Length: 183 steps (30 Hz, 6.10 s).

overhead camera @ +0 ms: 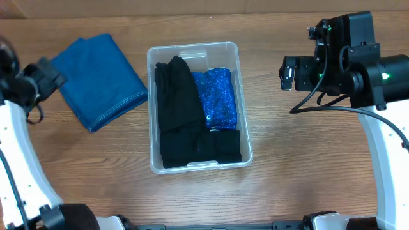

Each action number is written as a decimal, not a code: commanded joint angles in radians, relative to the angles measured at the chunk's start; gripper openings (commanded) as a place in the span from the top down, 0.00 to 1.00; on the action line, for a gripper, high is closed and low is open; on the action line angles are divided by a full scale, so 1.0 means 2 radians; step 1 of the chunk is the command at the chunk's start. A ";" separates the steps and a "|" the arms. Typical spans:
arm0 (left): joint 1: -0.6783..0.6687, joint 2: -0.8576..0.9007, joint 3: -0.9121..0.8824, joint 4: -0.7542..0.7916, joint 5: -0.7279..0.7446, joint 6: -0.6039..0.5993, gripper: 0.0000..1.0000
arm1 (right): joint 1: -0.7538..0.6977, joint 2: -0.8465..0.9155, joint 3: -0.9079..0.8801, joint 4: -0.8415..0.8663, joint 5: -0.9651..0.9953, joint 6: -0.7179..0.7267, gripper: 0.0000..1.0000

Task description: Pack container

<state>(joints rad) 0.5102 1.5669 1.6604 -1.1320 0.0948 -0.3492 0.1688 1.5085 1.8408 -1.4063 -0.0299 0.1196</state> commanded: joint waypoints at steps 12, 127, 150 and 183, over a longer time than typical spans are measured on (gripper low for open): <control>0.090 0.247 -0.152 0.238 0.278 0.159 0.00 | -0.002 -0.002 0.000 0.003 -0.005 -0.012 0.00; -0.422 0.357 0.055 -0.084 -0.142 0.066 0.96 | -0.037 -0.005 0.000 -0.036 0.092 0.058 0.00; -0.550 0.099 -0.249 -0.029 -0.080 -0.011 0.96 | -0.037 -0.005 0.000 -0.034 0.091 0.058 0.00; -0.180 -0.617 -0.369 -0.042 -0.038 0.089 0.00 | -0.036 -0.477 -0.486 0.113 0.053 0.022 0.00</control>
<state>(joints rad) 0.1467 0.3378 0.9321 -1.2236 0.0158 -0.1822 0.0982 0.5610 0.8711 -1.1400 0.0605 0.1570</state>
